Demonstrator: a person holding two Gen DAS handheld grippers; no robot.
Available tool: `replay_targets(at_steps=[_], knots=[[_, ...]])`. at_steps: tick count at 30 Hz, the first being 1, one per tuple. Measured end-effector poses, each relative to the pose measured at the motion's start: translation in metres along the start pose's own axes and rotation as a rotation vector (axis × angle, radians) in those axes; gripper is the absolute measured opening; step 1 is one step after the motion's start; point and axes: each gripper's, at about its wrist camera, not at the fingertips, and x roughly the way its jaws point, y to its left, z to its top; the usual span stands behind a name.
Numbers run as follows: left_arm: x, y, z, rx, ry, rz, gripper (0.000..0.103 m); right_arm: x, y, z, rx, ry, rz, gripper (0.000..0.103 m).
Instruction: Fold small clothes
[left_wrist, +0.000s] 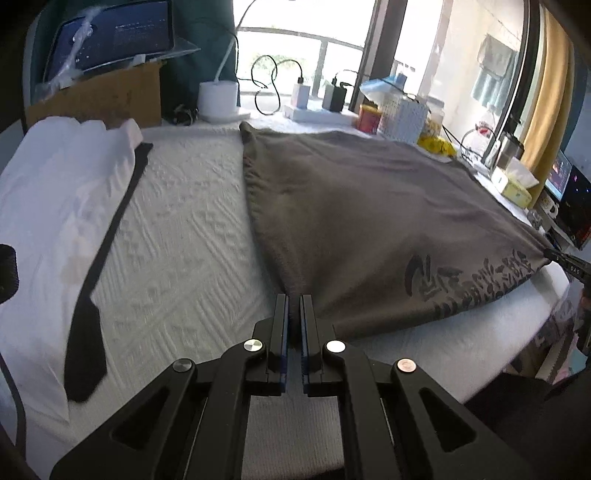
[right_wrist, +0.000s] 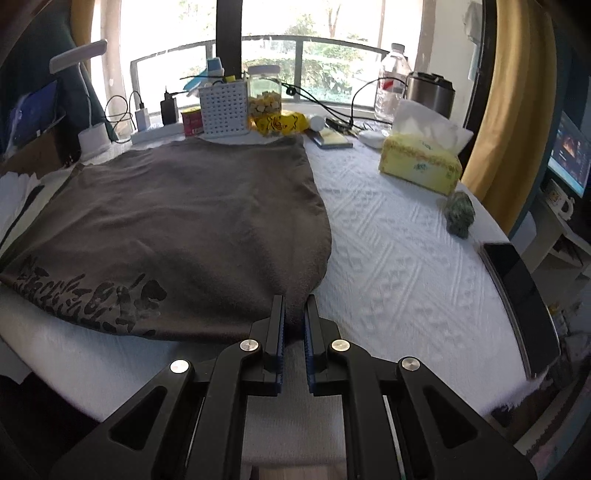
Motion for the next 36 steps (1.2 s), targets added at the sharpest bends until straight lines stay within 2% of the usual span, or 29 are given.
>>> replay_targets(at_steps=[6,13,15,17,19,21,23,28,36], knots=[[0.004,0.003,-0.010,-0.003,0.021,-0.009,0.004,0.002,0.007,-0.015,0.011,0.031,-0.028,0.010],[0.003,0.005,-0.009,0.002,0.040,-0.030,0.007,0.001,0.005,-0.027,0.067,0.025,-0.027,0.010],[0.003,0.008,-0.008,-0.005,0.043,-0.022,0.017,0.001,0.004,-0.028,0.080,0.022,-0.025,0.010],[0.002,0.008,-0.007,-0.001,0.041,-0.021,0.023,-0.001,-0.001,-0.028,0.112,0.018,-0.010,0.010],[0.000,0.008,-0.005,0.007,0.030,0.023,0.057,-0.003,-0.008,-0.028,0.157,0.013,0.028,0.010],[-0.004,0.011,-0.001,-0.015,0.004,0.049,0.067,-0.004,-0.012,-0.026,0.173,0.016,0.043,0.012],[-0.007,0.016,0.006,-0.043,-0.022,0.060,0.067,-0.006,-0.013,-0.024,0.168,0.010,0.000,0.021],[0.000,0.017,0.024,-0.056,-0.027,0.087,0.067,-0.008,-0.026,-0.009,0.175,-0.025,-0.044,0.033],[0.030,0.015,0.060,-0.066,-0.007,0.104,0.067,0.029,-0.043,0.029,0.183,-0.021,-0.038,0.033]])
